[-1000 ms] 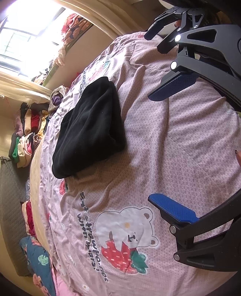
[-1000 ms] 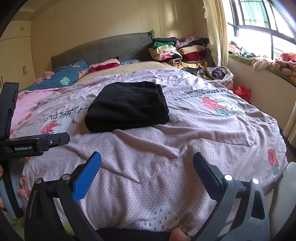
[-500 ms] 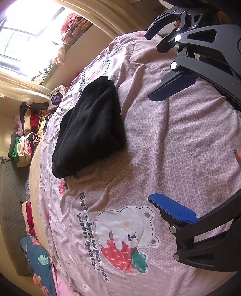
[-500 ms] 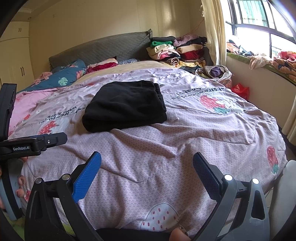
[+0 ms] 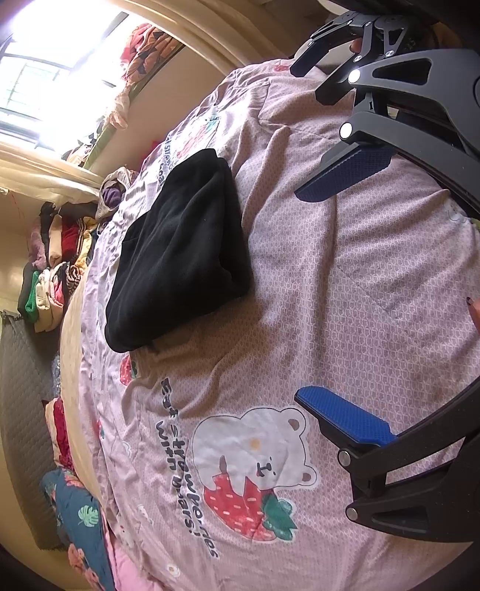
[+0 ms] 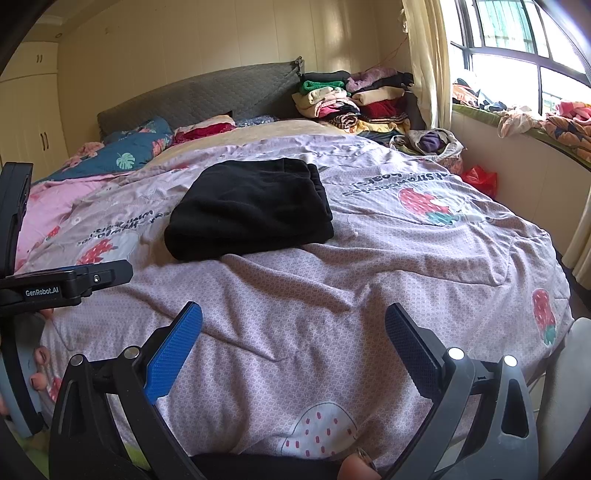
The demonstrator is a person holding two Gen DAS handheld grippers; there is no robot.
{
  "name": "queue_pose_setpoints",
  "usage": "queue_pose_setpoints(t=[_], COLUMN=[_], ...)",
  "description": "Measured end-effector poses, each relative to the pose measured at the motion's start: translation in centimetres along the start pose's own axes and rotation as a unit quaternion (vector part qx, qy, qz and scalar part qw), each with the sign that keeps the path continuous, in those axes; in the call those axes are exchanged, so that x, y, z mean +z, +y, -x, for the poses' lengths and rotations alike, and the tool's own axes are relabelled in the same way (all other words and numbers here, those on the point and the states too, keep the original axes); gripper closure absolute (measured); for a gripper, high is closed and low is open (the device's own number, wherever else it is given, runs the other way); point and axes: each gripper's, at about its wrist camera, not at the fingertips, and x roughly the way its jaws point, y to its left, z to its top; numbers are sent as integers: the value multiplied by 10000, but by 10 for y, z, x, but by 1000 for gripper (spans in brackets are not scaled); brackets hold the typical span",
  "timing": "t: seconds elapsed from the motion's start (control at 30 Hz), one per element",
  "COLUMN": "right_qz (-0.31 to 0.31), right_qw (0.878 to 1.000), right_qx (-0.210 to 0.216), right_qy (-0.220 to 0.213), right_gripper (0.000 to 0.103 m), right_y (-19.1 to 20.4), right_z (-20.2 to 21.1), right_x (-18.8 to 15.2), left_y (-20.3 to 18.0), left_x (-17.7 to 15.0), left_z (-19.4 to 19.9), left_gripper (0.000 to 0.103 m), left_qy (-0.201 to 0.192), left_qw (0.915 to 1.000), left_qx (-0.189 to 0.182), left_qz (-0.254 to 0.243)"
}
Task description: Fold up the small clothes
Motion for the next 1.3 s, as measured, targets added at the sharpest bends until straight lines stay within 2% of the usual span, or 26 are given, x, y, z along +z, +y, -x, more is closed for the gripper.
queue_pose_setpoints(t=[1.07, 1.2, 1.3], right_qz=[-22, -223, -622], right_qw=[10000, 9995, 9967], right_qx=[-59, -212, -477], right_qy=[5, -42, -225], right_gripper=[4, 4, 4], right_y=[-4, -13, -36], right_z=[2, 9, 24], right_x=[-2, -2, 1], left_y=[0, 4, 19], left_x=[0, 0, 1], left_z=[2, 3, 7], left_gripper=[9, 9, 9], left_qy=[61, 39, 20], left_qw=[10000, 10000, 9996], left_qx=[8, 24, 92], left_qz=[14, 81, 255])
